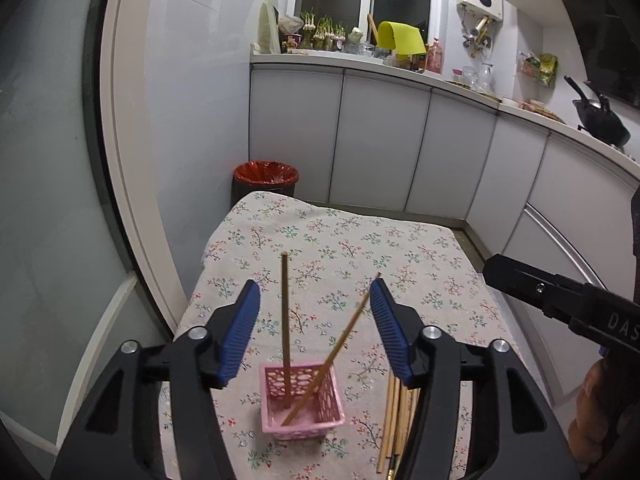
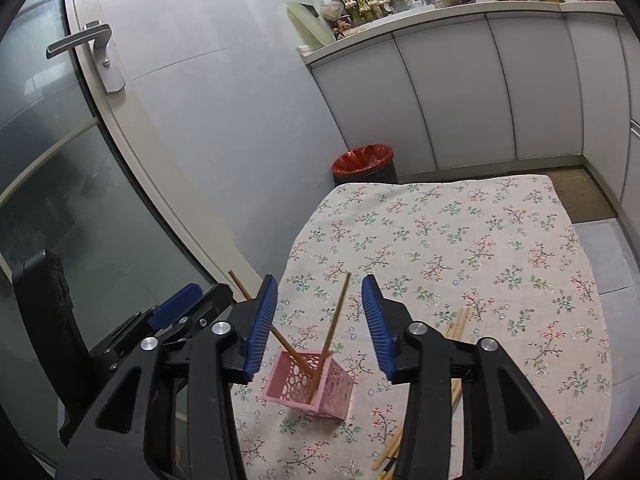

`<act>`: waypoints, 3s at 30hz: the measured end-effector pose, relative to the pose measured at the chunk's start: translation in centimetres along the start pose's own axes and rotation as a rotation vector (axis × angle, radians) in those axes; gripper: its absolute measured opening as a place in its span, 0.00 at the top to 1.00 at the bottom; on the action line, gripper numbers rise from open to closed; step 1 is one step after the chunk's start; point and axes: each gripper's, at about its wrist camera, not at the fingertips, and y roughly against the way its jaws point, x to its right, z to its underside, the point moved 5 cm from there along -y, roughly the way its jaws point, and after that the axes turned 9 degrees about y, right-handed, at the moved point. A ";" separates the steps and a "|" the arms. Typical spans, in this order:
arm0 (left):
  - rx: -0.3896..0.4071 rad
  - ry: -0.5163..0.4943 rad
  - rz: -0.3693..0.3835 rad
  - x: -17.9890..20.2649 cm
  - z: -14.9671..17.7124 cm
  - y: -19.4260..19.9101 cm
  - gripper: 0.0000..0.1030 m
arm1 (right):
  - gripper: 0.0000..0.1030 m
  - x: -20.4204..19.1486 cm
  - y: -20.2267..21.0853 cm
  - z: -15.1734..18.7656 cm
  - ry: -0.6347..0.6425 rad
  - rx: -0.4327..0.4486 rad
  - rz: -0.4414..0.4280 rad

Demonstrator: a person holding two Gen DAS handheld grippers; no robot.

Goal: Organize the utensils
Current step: 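Move both open tools back toward the chopstick pile, then close the left tool on one chopstick from the pile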

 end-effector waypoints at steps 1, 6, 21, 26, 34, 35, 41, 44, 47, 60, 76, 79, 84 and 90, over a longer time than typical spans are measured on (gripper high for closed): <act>-0.004 -0.006 0.003 0.5 0.2 0.2 0.37 | 0.54 0.4 0.2 0.1 -0.002 -0.004 0.009; -0.029 -0.036 0.021 2.0 1.5 0.8 0.24 | 0.40 2.8 1.4 1.1 -0.023 -0.027 0.063; -0.222 -0.131 0.062 6.5 6.7 -1.5 0.13 | 0.07 9.3 3.6 4.9 -0.036 -0.126 0.228; -0.286 -0.164 0.047 7.5 8.1 -3.2 0.12 | 0.07 11.8 3.2 6.3 -0.067 -0.205 0.280; -0.427 -0.148 -0.006 8.5 10.0 -7.4 0.12 | 0.07 15.0 1.9 9.1 -0.092 -0.363 0.335; -0.445 -0.134 -0.003 8.7 10.2 -8.0 0.12 | 0.07 15.3 1.9 9.3 -0.094 -0.371 0.343; -0.487 -0.164 -0.010 11.0 11.3 -10.8 0.38 | 0.07 17.4 1.6 9.9 -0.140 -0.399 0.365; -0.532 -0.169 -0.024 11.4 12.2 -13.3 0.58 | 0.07 18.4 1.3 10.4 -0.173 -0.415 0.366; -0.560 -0.136 -0.041 10.7 12.8 -16.2 0.74 | 0.07 18.9 1.0 10.6 -0.190 -0.426 0.361; -0.605 -0.031 -0.054 9.7 13.5 -23.8 0.93 | 0.07 19.9 -1.1 11.3 -0.200 -0.479 0.353; -0.611 -0.063 -0.038 9.6 13.8 -23.3 1.00 | 0.07 20.6 -2.0 11.9 -0.195 -0.512 0.369; -0.592 -0.088 -0.011 9.8 13.0 -20.8 1.00 | 0.07 20.5 -2.3 12.0 -0.195 -0.518 0.374; -0.558 -0.121 0.038 9.7 11.8 -17.2 1.00 | 0.07 20.0 -3.2 12.3 -0.213 -0.527 0.356; -0.604 -0.137 0.022 8.4 13.1 -17.9 0.86 | 0.07 18.5 -4.3 12.4 -0.242 -0.535 0.314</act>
